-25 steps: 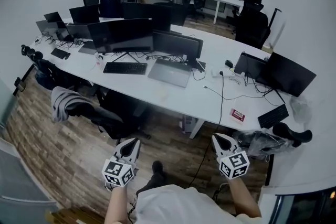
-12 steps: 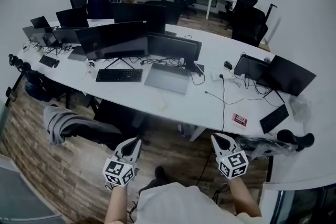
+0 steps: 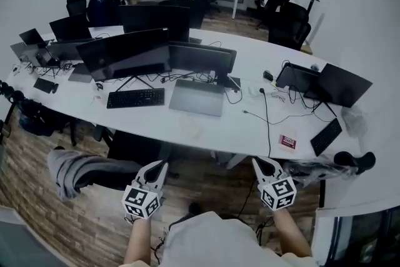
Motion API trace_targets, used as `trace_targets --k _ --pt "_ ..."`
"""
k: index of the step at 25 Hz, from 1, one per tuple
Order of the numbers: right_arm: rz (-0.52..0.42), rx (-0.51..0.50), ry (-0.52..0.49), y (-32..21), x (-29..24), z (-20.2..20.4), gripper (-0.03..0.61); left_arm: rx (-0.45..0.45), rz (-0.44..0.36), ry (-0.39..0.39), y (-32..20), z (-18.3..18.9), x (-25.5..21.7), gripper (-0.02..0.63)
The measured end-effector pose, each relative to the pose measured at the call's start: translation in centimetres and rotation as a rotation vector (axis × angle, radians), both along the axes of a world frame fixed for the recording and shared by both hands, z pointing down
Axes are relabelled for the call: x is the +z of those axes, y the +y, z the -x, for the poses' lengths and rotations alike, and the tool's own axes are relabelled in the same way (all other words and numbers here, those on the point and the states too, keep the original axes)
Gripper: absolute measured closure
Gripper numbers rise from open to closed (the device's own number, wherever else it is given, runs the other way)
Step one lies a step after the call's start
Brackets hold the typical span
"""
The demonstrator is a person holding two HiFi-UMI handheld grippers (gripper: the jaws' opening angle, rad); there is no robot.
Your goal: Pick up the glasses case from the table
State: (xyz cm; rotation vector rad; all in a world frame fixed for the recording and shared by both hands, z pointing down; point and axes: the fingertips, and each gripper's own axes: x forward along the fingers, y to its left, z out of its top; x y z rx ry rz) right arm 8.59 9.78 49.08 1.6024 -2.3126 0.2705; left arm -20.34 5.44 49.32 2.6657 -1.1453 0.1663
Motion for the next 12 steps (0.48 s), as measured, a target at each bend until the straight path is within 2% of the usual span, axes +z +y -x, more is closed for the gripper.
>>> trace_targets --k 12 --pt "0.003 0.014 0.017 -2.8 0.3 1.2 0.577 0.024 0.013 0.006 -3.3 1.0 1.1 0.603"
